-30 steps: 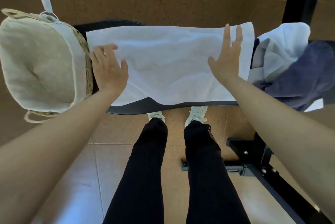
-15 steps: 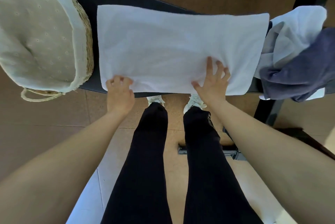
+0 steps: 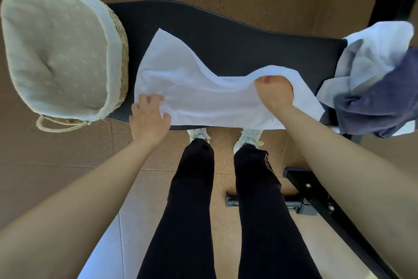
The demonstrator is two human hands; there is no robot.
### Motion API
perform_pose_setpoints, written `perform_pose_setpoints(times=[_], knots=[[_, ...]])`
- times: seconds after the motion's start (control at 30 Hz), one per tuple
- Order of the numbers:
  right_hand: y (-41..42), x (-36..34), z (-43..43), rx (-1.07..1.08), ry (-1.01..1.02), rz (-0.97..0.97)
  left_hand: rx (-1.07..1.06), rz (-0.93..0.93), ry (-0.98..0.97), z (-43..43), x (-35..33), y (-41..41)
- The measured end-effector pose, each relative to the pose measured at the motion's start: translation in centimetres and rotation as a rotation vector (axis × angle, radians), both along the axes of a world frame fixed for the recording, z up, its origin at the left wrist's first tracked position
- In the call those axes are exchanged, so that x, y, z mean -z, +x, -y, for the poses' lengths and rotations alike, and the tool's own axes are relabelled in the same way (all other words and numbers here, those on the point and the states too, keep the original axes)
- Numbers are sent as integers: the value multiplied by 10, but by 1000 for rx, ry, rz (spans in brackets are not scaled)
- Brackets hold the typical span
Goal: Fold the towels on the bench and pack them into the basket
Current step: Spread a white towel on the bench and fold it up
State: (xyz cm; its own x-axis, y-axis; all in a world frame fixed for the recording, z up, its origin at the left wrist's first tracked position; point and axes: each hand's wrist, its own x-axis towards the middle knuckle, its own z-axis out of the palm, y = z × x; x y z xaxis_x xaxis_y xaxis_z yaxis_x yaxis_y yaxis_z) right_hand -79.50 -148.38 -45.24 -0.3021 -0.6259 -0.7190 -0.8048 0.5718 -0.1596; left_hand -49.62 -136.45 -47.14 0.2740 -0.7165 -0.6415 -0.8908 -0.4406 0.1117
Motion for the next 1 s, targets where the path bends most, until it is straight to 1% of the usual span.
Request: perform_pose_setpoints(times=[0.07,0.13,0.2,0.23,0.27,0.33,0.4,0.43,0.47,0.5,0.6,0.63,0.7,0.8,0.9,1.0], knots=[[-4,4,18,3,-43,10,-57,-7,-148,16,0,-6],[-7,7,25,-48,-19,3,-37,-91,-325,40,0,-13],[-10,8,26,-120,1,-3,0,-165,-423,71,1,-20],[-10,8,26,-158,10,-8,32,-178,-440,88,3,-23],[-10,8,26,-194,21,-16,74,-179,-427,104,3,-26],[-10,10,28,-237,31,-34,163,-165,-315,133,6,-27],[-11,13,30,-256,32,-52,212,-131,-215,151,9,-25],[-13,14,32,-258,31,-58,212,-102,-209,156,8,-24],[-15,16,35,-254,26,-57,178,-71,-225,160,8,-22],[-18,17,37,-253,22,-44,98,-49,-259,164,7,-20],[-25,17,46,-350,46,38,-303,-14,-380,182,6,-14],[-28,16,47,-401,36,57,-392,-10,-395,187,8,-12],[-38,15,47,-474,-51,88,-419,-6,-386,192,12,-11],[-55,12,43,-507,-200,125,-391,-30,-378,189,24,-12],[-68,14,47,-509,-288,18,-381,-22,-381,188,31,-15],[-73,22,54,-474,-281,-88,-368,-17,-375,184,35,-7]])
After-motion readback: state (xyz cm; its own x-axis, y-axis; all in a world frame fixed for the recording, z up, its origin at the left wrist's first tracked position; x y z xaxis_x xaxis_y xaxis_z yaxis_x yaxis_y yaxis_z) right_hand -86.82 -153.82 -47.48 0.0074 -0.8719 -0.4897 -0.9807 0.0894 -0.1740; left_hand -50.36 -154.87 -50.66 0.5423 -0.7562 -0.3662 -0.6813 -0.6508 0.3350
